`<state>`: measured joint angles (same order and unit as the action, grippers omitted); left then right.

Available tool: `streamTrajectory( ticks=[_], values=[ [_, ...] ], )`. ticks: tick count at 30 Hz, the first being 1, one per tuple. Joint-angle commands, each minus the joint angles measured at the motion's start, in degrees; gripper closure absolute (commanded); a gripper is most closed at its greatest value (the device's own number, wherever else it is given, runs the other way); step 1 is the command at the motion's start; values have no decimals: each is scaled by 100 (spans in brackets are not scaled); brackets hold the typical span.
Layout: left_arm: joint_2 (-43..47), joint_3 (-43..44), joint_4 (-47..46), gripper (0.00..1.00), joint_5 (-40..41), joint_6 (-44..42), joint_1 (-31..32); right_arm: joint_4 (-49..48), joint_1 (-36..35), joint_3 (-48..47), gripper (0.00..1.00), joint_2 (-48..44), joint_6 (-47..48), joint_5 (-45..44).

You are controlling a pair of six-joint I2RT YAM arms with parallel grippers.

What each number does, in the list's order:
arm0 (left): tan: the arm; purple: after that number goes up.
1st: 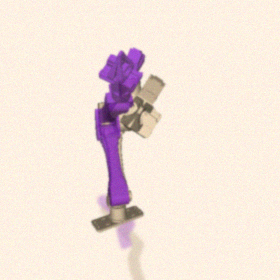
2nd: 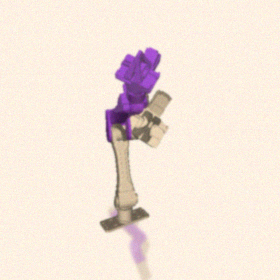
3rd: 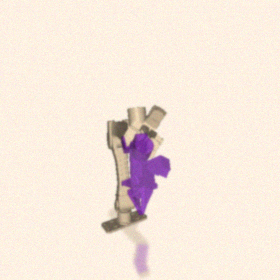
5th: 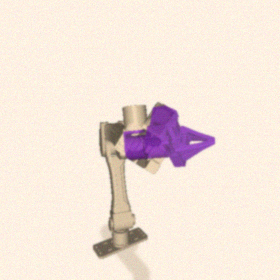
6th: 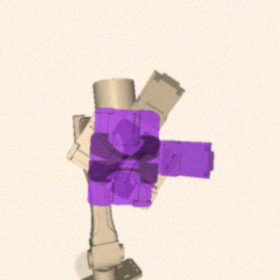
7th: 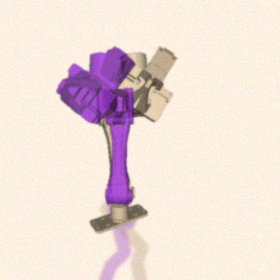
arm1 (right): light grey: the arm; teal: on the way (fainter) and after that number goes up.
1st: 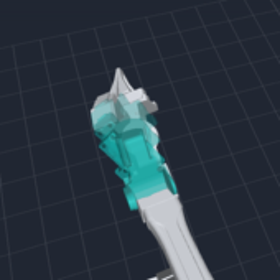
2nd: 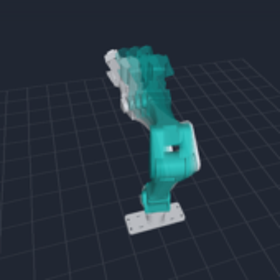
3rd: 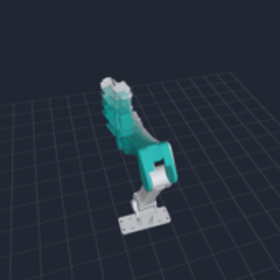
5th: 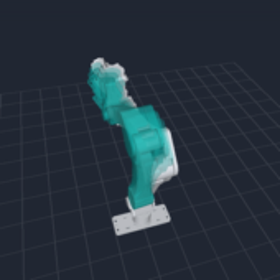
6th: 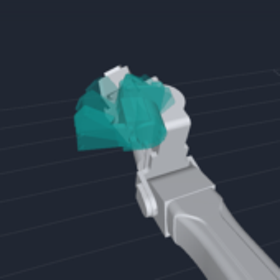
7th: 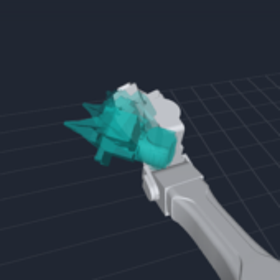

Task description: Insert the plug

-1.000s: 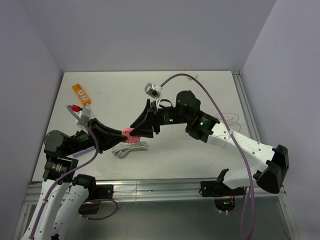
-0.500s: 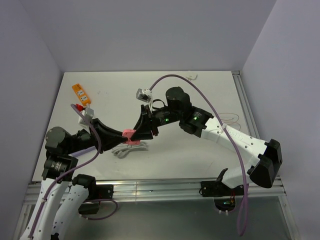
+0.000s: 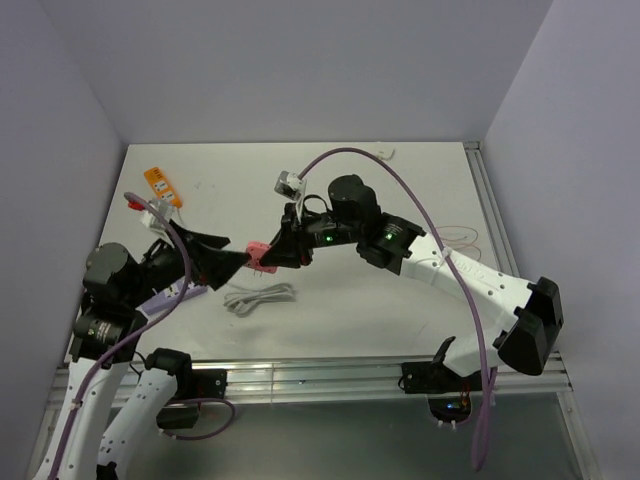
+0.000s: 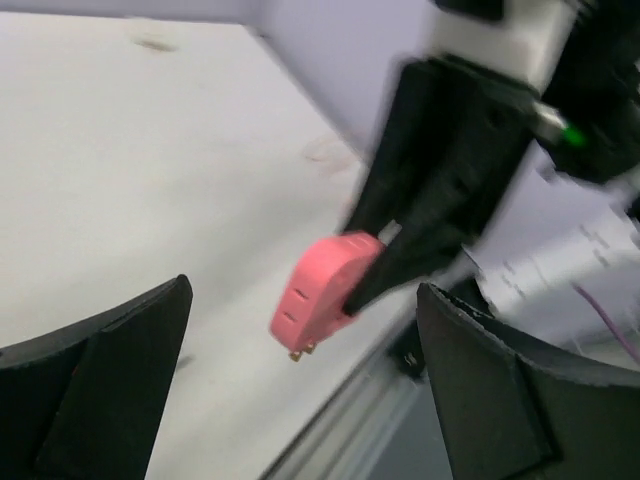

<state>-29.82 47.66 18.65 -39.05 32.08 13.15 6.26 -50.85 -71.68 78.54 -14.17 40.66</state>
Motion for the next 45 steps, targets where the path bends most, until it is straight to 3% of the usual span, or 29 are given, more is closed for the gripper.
streamTrajectory(
  ticks=[1,6,11,13,16,20,24,28,33,36,38,40,43,45],
  values=[
    [-199,682,1164,0,2594,-17,-5,77,-4,-224,100,187,652,-1191],
    [-137,1412,2359,1,5035,676,-14,-160,-21,-416,100,881,1214,-1666],
    [-1023,1860,3222,0,5450,755,-14,-72,-91,-1286,100,2022,1838,-1579],
    [-1446,1896,3678,1,6485,1343,-14,-423,-205,-1366,100,2226,1953,-1666],
    [-1325,1721,3725,0,7049,1661,-102,-828,-224,-1515,100,2516,1831,-1685],
    [-1350,1580,3592,1,6841,1661,-557,-908,-372,-1779,100,2894,2066,-1290],
    [-2008,1562,3961,1,6577,1881,-1601,-855,-671,-2025,100,3202,2682,-1448],
    [-2212,1299,3953,3,6226,1846,-2385,-1066,-733,-2218,100,3430,2849,-1062],
    [-2196,816,4164,14,6419,2356,-3238,-970,-1005,-2525,100,3791,3613,-858],
    [-2063,710,4059,29,6261,2584,-3362,-680,-1111,-3009,100,4151,3781,-859],
    [-2062,596,3963,31,6138,2663,-3371,-661,-1181,-3273,100,4387,3799,-971],
    [-2176,490,3883,29,5666,2497,-3371,-530,-1217,-3448,100,4503,3756,-1165],
    [-2256,298,4006,1,5269,2383,-3371,-967,-1208,-3031,100,4303,3422,-1692],
    [-2081,157,3884,0,5031,2330,-3371,-1781,-1155,-2303,100,4039,2889,-2183]
  ],
)
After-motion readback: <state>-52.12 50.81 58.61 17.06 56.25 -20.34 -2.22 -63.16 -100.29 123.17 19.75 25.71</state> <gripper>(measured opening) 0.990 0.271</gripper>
